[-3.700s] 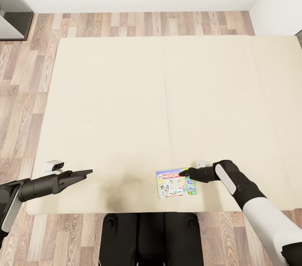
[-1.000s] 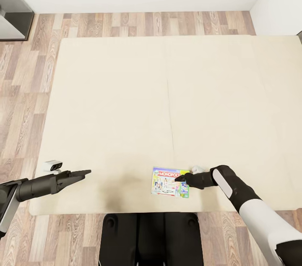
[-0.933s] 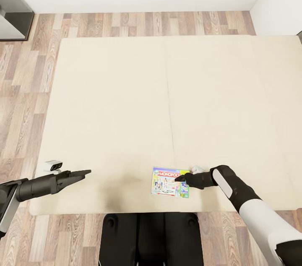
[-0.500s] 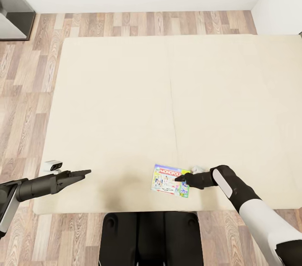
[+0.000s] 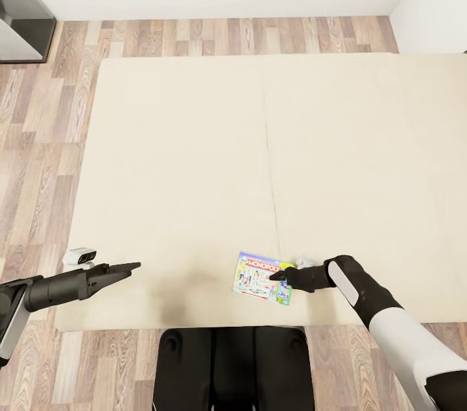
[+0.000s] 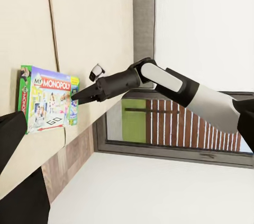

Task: Put all the toys in the child's room - the three board games (two on the bed and one on the table), the two jigsaw puzzles on the table, and the tennis ball on the table - inside the toy box on the table in the child's room.

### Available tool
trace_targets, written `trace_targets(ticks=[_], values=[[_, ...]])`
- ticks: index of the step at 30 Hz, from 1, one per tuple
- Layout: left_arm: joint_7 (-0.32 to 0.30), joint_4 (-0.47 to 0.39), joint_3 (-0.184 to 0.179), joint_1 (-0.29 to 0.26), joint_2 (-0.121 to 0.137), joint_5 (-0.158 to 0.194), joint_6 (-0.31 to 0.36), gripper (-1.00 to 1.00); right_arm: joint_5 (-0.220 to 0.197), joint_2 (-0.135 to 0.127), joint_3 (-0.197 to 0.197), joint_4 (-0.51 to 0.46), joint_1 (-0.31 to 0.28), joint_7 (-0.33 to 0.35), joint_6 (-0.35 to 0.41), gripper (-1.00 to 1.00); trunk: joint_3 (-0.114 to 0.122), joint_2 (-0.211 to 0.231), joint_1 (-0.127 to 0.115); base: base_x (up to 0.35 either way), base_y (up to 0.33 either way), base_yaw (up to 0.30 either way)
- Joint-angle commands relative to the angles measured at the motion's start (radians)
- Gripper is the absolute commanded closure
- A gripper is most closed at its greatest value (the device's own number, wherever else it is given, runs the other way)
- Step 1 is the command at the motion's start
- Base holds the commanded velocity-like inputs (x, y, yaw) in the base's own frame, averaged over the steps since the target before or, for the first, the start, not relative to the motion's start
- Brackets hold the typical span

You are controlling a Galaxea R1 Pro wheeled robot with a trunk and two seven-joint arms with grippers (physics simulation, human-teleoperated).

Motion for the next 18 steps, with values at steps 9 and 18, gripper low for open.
trace_targets(ticks=[9,18], values=[[-0.004,0.0,0.0,0.0,0.002,0.0,0.011,-1.0,0.007,-0.001,0.003,-0.001,-0.001,0.007,0.001,-1.0,-0.001,-0.002,0.001,0.0,0.0,0.0],[-0.004,0.0,0.001,0.004,0.002,0.0,0.011,-1.0,0.008,-0.002,0.002,-0.001,-0.001,0.007,0.001,-1.0,-0.001,-0.002,0.001,0.0,0.0,0.0]])
